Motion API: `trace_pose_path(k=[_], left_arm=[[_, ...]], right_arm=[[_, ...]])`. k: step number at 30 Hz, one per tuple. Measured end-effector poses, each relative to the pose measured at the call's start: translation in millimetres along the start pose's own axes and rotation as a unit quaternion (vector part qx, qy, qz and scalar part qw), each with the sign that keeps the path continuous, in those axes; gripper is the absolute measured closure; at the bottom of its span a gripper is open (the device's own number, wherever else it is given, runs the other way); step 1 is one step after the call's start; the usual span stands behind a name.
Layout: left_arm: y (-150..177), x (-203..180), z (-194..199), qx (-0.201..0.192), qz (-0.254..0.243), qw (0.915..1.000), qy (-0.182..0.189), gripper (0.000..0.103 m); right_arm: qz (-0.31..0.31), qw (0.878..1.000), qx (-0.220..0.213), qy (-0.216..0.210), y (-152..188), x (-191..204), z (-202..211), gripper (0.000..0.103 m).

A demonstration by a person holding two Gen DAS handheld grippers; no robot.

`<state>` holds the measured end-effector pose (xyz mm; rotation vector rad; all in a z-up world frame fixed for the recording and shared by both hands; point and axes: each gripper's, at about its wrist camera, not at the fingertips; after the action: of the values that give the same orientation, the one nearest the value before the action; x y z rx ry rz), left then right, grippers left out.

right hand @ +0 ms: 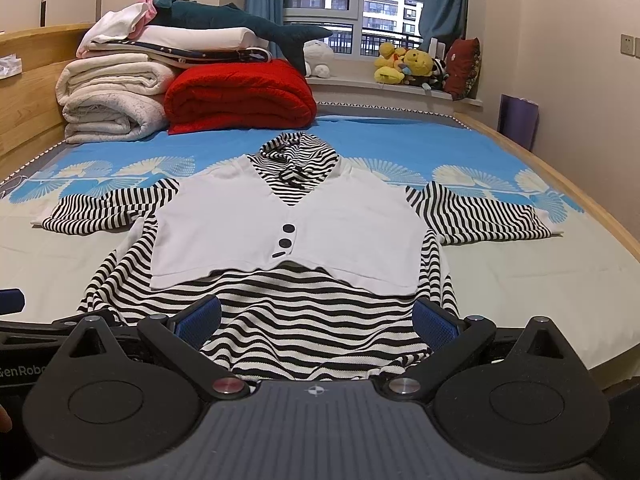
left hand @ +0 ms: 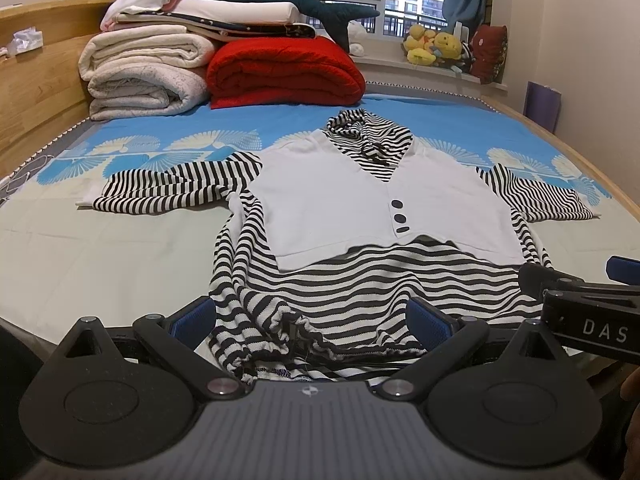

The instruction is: Fold small clothes

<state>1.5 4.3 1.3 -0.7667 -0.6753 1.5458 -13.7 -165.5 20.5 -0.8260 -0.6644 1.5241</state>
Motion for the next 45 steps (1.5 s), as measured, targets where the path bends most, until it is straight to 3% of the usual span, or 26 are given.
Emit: trace_pose_path(k=[24,28,29,34,35,41,45], left_arm=[[-0.6,0.8,-0.3,0.004,0.004,1.0,0.003,0.002],[-7.1,2.2,0.7,-0.009,0.0,0.9999,-0.005,0.011],[-11.7,3.0,0.5,-0.011,0.002,0.9999,-0.001,0.017],[-56.0,7.1,-7.0,-0.024,0.037,0.9984,0.037,0.026],[-69.5,8.6,-9.7,-0.032,0.055,0.9966,0.053,0.026],[-152.3,18.5,-35.2,-0.098,0.089,0.99,0.051,0.025],[-204.3,35.1,-75.6,-0.099,0.104,0.9891,0.034,0.02]], right_arm=[[-0.001,1.0,0.0,0.0,-0.8,-0.2,0.2,0.002],[-0.002,1.0,-0.003,0.003,-0.9,-0.4,0.8,0.002],[-0.004,1.0,-0.004,0.004,-0.8,-1.5,0.3,0.002],[-0.025,1.0,-0.012,0.013,-3.5,-11.5,0.0,0.002],[-0.028,0.999,-0.016,0.015,-4.3,-13.8,0.6,0.002],[-0.06,0.996,-0.057,0.029,-10.3,-32.2,6.3,0.003],[-0.065,0.994,-0.083,0.032,-20.6,-44.0,9.1,0.003]])
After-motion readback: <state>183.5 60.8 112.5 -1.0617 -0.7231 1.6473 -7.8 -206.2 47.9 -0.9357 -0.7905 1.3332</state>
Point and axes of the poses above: each gripper's, at about its wrist camera, not at the fingertips, and z roughly against the way its jaws point, x to its left, y to its underside, and after that the axes turned 6 degrees about z, right-handed
